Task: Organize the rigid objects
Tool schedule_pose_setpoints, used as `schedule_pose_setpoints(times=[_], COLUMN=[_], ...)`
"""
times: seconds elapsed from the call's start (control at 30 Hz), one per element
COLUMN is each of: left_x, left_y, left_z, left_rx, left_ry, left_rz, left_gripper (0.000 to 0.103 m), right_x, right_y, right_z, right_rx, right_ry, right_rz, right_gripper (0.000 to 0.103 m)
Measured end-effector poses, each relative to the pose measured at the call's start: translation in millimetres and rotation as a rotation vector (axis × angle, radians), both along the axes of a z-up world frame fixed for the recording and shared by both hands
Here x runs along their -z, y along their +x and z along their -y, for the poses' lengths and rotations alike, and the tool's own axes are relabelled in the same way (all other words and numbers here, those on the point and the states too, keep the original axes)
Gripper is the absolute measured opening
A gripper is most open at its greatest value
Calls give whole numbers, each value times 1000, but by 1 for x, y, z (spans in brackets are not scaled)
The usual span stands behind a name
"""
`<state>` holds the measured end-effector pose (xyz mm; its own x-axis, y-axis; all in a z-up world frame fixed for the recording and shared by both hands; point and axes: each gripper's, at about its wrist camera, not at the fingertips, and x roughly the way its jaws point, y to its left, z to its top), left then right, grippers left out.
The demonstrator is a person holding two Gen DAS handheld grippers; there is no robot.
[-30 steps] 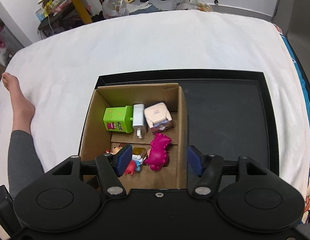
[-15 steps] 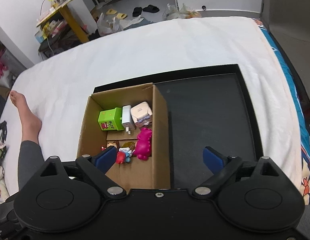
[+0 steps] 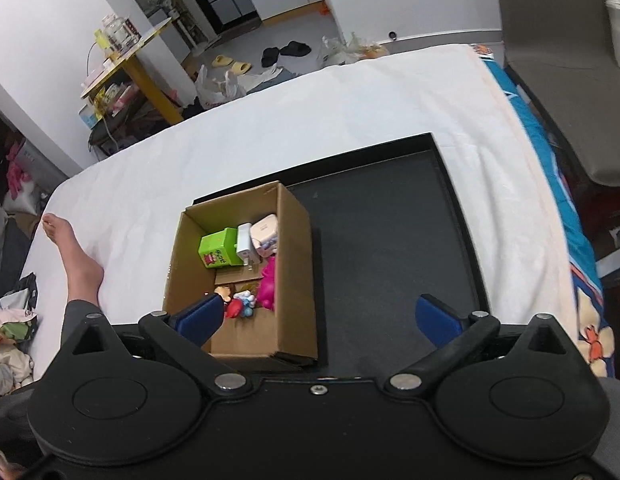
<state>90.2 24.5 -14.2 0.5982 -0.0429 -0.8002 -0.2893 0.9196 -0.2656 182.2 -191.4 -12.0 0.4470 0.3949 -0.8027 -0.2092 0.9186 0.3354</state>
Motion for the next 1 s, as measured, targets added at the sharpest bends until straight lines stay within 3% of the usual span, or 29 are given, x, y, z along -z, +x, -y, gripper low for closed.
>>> schedule_pose_setpoints(times=[0.07, 0.5, 1.0], left_x=[-7, -29, -45], left_y=[-3, -23, -54], left_z=[6, 36, 54], left_rx=[4, 73, 103], left_ry=[46, 106, 175], left_rz=[6, 0, 23], left_gripper=[84, 87, 92], right_x=[-2, -15, -41], right_y=[-5, -37, -74], right_z=[7, 36, 41], right_rx=[8, 28, 28], right_ry=[4, -8, -72], right_rz=[5, 36, 97], right_gripper=[103, 103, 103])
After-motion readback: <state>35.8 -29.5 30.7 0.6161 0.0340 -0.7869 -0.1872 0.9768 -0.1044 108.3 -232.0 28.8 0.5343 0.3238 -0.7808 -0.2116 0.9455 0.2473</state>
